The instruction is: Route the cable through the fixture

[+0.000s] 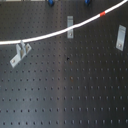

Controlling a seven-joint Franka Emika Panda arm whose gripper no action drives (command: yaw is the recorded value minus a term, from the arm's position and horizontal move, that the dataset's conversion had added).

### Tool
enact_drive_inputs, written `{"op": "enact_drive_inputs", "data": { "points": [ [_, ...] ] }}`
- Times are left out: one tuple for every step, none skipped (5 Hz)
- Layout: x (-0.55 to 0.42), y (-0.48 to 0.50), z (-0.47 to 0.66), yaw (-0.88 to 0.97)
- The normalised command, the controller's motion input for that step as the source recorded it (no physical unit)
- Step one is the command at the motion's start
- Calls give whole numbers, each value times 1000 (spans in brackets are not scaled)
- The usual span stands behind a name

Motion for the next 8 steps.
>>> {"op": "enact_drive_inputs", "data": {
  "points": [
    [-64,61,0,0],
    [-198,447,-306,303],
    [-278,563,-355,440],
    [-222,523,-235,309],
    [-250,568,-177,503],
    [-243,587,-143,546],
    [-247,619,-121,546],
    [-52,244,-4,346]
  ]
}}
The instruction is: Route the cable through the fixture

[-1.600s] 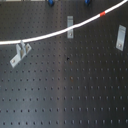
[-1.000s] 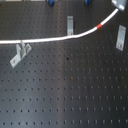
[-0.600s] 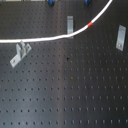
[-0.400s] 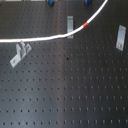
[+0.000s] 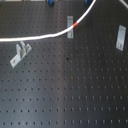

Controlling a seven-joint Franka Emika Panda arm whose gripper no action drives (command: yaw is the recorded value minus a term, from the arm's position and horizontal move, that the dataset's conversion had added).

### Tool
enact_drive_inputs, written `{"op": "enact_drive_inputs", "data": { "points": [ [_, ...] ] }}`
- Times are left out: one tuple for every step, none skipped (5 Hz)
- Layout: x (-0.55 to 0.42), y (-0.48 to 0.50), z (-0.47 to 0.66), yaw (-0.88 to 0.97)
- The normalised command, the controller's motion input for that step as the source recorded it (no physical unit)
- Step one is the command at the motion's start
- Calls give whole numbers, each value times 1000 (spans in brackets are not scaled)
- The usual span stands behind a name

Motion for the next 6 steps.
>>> {"op": "enact_drive_inputs", "data": {
  "points": [
    [52,-266,134,-183],
    [125,-625,160,-349],
    [73,-686,302,-443],
    [-150,-488,413,-617],
    [-376,-13,330,-714],
    [-341,148,153,-780]
  ]
}}
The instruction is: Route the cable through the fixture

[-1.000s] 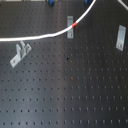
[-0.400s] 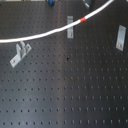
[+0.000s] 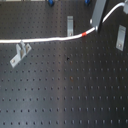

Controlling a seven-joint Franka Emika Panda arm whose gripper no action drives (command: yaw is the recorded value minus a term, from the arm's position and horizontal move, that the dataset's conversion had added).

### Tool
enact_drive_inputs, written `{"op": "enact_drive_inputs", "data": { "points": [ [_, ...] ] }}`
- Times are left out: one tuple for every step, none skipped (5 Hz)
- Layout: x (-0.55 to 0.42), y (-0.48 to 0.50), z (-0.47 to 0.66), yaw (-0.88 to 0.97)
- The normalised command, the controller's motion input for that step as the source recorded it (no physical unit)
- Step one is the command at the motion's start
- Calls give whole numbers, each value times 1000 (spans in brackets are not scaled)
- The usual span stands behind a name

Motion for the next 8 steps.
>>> {"op": "enact_drive_inputs", "data": {
  "points": [
    [-94,124,188,-902],
    [-10,-8,338,-998],
    [8,12,500,-1000],
    [-273,-297,246,-691],
    [-271,-256,-243,-425],
    [-337,-142,68,-326],
    [-374,-93,307,-169],
    [1,1,20,0]
  ]
}}
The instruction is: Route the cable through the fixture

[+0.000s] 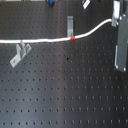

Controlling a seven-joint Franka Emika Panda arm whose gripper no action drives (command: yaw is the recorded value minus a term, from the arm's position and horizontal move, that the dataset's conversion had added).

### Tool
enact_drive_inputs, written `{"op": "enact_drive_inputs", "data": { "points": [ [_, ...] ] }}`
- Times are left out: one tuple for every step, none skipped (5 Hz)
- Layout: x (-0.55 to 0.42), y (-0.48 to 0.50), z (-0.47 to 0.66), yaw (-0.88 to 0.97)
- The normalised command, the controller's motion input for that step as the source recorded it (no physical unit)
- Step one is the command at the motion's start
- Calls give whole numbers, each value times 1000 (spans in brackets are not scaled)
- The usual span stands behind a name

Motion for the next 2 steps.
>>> {"op": "enact_drive_inputs", "data": {
  "points": [
    [-37,189,179,-363],
    [-137,214,265,-468]
  ]
}}
